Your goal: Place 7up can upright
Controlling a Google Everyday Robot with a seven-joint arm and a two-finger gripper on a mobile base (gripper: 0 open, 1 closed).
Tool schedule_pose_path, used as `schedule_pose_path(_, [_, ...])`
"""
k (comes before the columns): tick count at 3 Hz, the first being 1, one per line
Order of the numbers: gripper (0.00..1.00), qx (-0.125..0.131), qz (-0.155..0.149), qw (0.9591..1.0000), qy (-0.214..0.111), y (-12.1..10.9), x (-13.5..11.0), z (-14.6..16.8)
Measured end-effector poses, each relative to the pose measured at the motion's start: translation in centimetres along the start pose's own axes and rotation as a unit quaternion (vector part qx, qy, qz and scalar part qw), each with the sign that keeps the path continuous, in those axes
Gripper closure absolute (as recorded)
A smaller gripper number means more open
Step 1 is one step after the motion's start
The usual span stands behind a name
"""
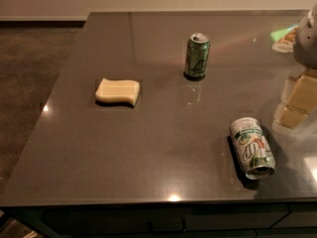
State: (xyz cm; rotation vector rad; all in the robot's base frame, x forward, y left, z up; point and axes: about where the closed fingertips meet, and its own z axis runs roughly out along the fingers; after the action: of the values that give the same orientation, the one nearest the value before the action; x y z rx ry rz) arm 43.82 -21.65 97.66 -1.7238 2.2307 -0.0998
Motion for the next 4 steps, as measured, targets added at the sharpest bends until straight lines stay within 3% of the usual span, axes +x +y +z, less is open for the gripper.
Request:
schedule_pose_path(1, [0.0, 0.0, 0.0, 1.0, 0.0, 0.0, 0.0, 0.0])
schedule_pose_path(2, [0.0, 0.007, -0.043, 0.999, -0.005, 0.1, -0.7, -0.4])
schedule_pose_path(3, [0.0, 0.002, -0.119, 0.9926, -0.024, 0.0, -1.1, -0.1])
schedule_pose_path(4, [0.0, -0.019, -0.196, 0.9792, -0.049, 0.2, -1.3, 0.8])
